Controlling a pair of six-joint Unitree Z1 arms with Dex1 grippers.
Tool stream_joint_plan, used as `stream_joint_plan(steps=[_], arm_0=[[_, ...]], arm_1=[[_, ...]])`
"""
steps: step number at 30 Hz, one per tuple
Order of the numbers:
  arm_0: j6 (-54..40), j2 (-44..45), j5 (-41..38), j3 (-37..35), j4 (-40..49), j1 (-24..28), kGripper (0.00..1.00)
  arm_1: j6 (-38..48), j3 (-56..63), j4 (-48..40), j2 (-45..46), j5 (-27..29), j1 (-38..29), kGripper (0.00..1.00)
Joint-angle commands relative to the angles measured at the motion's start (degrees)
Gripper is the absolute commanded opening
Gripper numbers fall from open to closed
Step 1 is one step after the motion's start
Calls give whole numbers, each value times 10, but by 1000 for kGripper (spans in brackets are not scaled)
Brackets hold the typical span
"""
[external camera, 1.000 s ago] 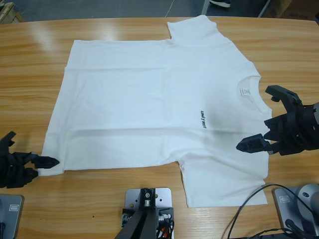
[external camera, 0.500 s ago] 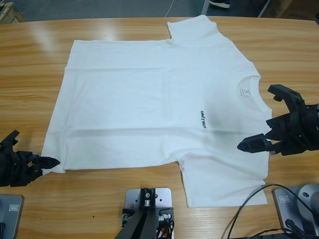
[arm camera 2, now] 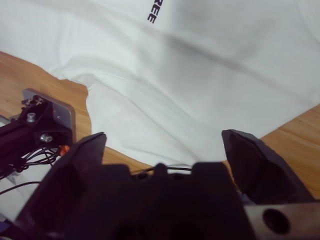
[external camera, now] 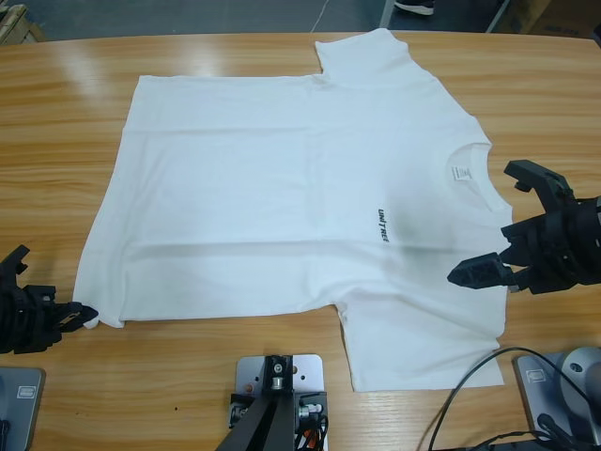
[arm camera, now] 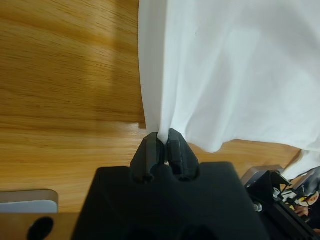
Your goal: Fold clothes
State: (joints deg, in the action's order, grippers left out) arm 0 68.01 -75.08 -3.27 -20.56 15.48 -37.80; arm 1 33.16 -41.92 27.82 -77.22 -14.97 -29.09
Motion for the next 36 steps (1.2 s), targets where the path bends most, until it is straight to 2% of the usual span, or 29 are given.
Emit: stream_joint_plan(steps=[1,9,15,20,27,32,36], arm_0=[[-10,17,3,18,-5,-5,0],[-14,69,7,15,-9,-5,0],[-16,97,18,12,-11,-5,0],[-17,97,18,14,-11,-5,0],[-24,72,17,14,-29,-5,0],[-29,54,17,13,-40,-5,0],[-34,39,17,12,-54,-5,0]], arm_1=[[16,21,-5,9,-13,8,945],[95,79,-80,34,-31,25,977],[152,122,-117,3,-40,43,975],[187,157,-158,-29,-41,43,973],[232,223,-192,-13,-36,43,959],[283,239,-191,-8,-8,43,954],[292,245,-186,19,0,41,954]])
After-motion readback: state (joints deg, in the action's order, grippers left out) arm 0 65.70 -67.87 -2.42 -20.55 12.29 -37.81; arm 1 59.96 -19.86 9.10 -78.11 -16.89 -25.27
